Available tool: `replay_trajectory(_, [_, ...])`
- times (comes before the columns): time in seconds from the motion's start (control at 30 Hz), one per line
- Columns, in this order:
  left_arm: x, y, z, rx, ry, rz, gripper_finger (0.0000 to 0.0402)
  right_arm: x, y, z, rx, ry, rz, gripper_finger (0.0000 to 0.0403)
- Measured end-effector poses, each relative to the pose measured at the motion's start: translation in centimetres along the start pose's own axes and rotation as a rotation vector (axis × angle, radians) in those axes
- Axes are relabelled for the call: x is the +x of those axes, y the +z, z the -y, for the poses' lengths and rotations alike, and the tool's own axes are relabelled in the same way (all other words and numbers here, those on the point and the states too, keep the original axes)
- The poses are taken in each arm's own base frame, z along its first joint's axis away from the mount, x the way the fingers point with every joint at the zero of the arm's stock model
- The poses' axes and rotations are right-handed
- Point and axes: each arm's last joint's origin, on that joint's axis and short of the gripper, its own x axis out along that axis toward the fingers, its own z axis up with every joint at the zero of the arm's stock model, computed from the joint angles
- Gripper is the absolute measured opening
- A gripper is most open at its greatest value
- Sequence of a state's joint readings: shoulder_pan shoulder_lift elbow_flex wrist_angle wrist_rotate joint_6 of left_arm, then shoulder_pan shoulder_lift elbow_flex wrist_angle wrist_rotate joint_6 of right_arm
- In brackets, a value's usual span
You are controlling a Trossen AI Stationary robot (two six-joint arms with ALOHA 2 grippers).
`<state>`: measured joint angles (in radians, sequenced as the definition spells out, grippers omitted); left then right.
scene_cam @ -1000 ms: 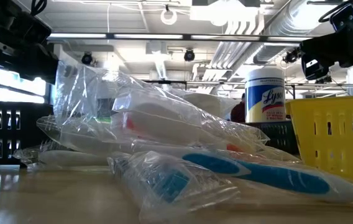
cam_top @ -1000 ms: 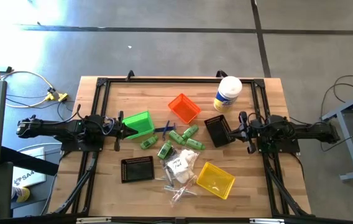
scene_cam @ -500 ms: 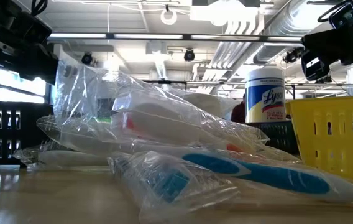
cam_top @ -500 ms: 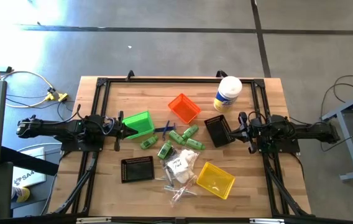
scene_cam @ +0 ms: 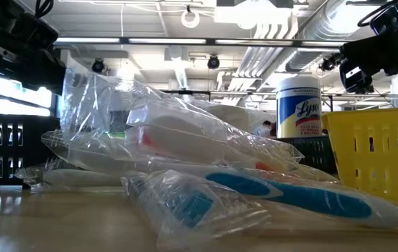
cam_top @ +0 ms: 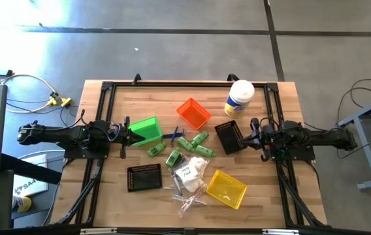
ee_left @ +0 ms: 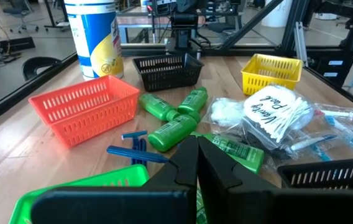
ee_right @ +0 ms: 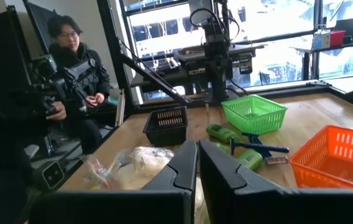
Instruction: Pick & Place Travel size toiletries
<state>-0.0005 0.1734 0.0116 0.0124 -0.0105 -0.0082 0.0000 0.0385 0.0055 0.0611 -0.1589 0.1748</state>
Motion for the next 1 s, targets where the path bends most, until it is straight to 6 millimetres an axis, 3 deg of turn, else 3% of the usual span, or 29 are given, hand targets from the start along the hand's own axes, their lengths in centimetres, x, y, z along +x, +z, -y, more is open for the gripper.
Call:
replay_trajectory(0.37, [0.0, 0.0, -0.01, 0.003, 0.003, 0.0, 0.0, 0.21, -0.47, 0.16, 0.01, -0.024, -0.052, 0.0011])
replay_trajectory(0.6, [0.0, 0.0, -0.03, 0.0, 0.008, 0.0, 0.0, 0.4, -0.87, 0.63, 0.226, -0.163, -0.068, 0.0011])
replay_trajectory(1.0, [0.0, 0.0, -0.03, 0.003, 0.011, 0.0, 0.0, 0.43, -0.89, 0.64, 0.144, -0.164, -0.077, 0.0011])
